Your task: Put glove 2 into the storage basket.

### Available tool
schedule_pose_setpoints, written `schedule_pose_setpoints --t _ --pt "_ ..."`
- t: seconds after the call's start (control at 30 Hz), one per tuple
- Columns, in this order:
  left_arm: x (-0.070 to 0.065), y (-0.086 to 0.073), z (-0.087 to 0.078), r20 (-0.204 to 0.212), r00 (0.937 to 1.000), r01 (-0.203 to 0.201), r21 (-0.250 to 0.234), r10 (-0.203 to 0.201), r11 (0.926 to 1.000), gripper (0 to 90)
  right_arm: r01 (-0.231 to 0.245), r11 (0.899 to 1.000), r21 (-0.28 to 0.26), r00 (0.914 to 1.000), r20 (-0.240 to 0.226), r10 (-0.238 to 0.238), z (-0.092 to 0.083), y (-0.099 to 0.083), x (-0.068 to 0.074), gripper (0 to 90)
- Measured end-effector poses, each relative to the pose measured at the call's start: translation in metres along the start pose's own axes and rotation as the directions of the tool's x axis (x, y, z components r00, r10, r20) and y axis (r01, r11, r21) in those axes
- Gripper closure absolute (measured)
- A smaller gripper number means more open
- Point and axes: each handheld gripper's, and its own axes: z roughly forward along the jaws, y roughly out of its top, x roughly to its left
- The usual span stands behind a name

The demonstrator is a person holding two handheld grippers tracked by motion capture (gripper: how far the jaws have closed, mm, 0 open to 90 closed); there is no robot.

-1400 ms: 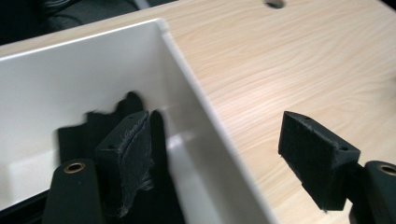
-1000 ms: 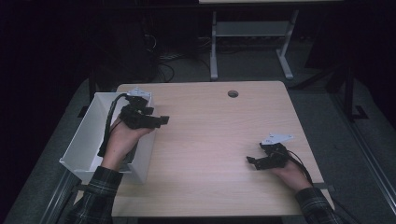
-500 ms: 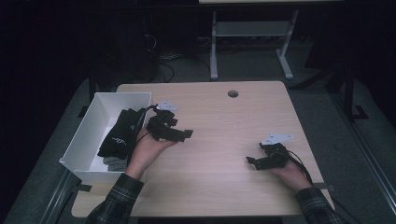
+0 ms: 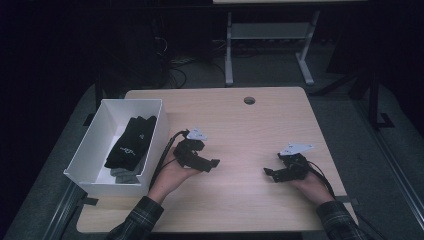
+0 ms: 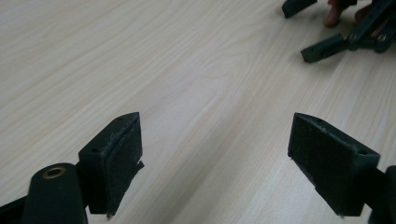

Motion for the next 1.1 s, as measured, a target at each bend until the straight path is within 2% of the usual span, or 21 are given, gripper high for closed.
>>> schedule_pose_setpoints --t 0.23,0.53,0.7,0.77,0.8,0.93,1.1 --pt "-0.005 -0.017 0.017 0.007 0.9992 -0.040 0.017 0.040 0.9990 15.7 0.001 1.000 0.000 1.0000 0.000 -0.001 0.000 0.000 0.000 16.6" --pt "-0.010 -0.040 0.039 0.001 0.9943 -0.106 0.071 0.107 0.9918 15.5 0.001 1.000 0.000 1.0000 0.000 -0.001 0.000 0.000 0.000 16.6" --pt "-0.008 -0.049 0.043 0.001 0.9947 -0.103 0.044 0.103 0.9938 15.3 0.000 1.000 0.000 1.0000 0.000 0.000 0.000 0.000 0.000 16.6" --pt "-0.007 -0.053 0.045 -0.001 0.9944 -0.105 0.050 0.106 0.9932 15.0 0.001 1.000 0.002 1.0000 -0.001 -0.001 0.000 0.000 0.000 16.6" --pt "-0.008 -0.055 0.047 -0.012 0.9933 -0.114 0.037 0.115 0.9928 14.7 0.001 1.000 0.002 1.0000 -0.001 -0.001 0.000 0.000 0.000 16.6" --pt "-0.009 -0.062 0.047 -0.004 0.9925 -0.122 -0.023 0.122 0.9923 14.1 0.001 1.000 0.002 1.0000 0.000 -0.001 0.000 0.000 0.000 16.6" --pt "-0.010 -0.062 0.048 0.000 0.9920 -0.126 -0.021 0.126 0.9918 13.2 0.002 1.000 0.002 1.0000 0.000 -0.002 0.000 0.000 0.000 16.6"
